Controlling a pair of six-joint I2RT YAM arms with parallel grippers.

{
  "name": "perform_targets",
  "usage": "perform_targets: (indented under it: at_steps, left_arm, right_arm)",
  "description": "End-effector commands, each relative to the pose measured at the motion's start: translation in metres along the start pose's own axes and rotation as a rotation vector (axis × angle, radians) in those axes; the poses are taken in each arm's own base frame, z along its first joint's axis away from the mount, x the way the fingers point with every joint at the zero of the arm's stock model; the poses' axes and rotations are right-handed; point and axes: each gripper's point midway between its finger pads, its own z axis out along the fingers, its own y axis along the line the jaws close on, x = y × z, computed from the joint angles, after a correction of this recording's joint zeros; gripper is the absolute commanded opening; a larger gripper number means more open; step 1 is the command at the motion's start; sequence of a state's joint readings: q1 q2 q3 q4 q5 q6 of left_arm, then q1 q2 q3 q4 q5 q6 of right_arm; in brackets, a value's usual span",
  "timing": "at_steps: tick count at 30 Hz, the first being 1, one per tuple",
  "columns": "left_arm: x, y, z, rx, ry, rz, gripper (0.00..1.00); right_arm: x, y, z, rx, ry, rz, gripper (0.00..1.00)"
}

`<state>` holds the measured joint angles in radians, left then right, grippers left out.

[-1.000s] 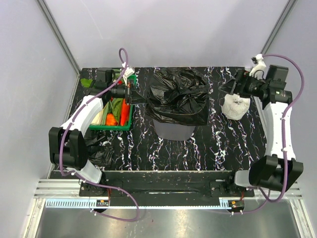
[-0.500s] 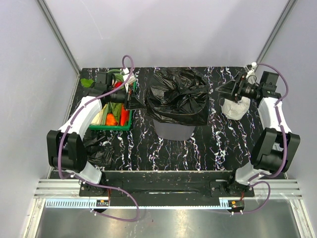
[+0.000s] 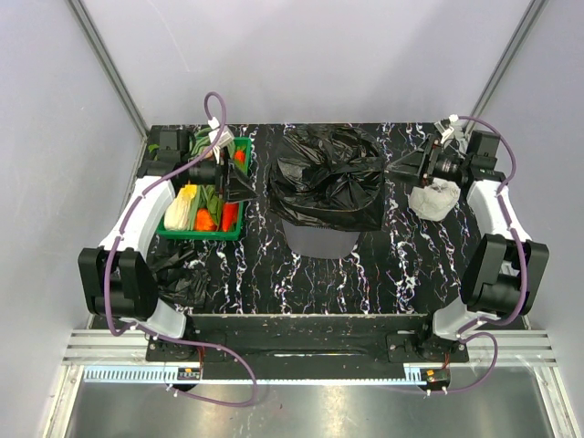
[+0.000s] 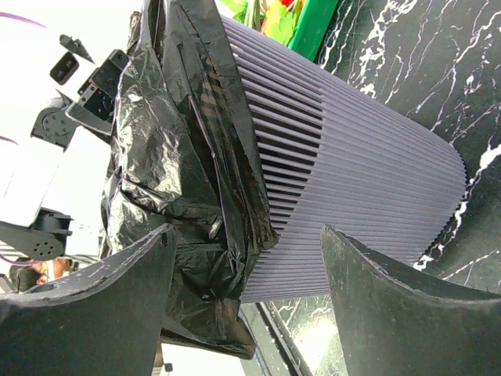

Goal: Put the trash bags into the trash bin

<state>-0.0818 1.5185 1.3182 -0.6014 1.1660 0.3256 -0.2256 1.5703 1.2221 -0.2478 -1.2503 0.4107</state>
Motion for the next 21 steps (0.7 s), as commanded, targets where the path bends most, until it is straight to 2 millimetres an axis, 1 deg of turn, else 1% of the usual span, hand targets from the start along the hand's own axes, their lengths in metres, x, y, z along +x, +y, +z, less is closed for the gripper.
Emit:
perform_targets:
  at_steps: [1, 3, 6, 10, 14, 18, 20, 21]
  left_arm:
    - [-0.035, -0.027, -0.009, 0.102, -0.081, 0.070, 0.76]
    - [-0.038, -0.030, -0.008, 0.124, -0.095, 0.050, 0.79]
    - [-0.040, -0.025, -0.003, 0.125, -0.108, 0.034, 0.82]
    - [-0.034, -0.022, 0.011, 0.155, -0.101, 0.004, 0.82]
    - [-0.031, -0.021, 0.025, 0.160, -0.093, 0.012, 0.82]
    - [-0.027, -0.020, 0.034, 0.173, -0.084, -0.005, 0.78]
    - [-0.025, -0.020, 0.036, 0.180, -0.082, -0.007, 0.74]
    - [-0.024, -0.021, 0.036, 0.186, -0.083, -0.013, 0.71]
  right_arm:
    - [0.002, 0.008, 0.008, -0.037, 0.022, -0.043, 0.79]
    - [0.003, 0.008, 0.010, -0.035, 0.024, -0.046, 0.77]
    - [0.004, 0.008, 0.012, -0.035, 0.029, -0.044, 0.75]
    - [0.005, 0.007, 0.014, -0.034, 0.032, -0.039, 0.73]
    - [0.006, 0.009, 0.014, -0.035, 0.033, -0.045, 0.70]
    - [0.007, 0.009, 0.015, -0.042, 0.038, -0.046, 0.67]
    - [0.008, 0.011, 0.016, -0.052, 0.047, -0.046, 0.65]
    - [0.009, 0.011, 0.016, -0.058, 0.050, -0.046, 0.64]
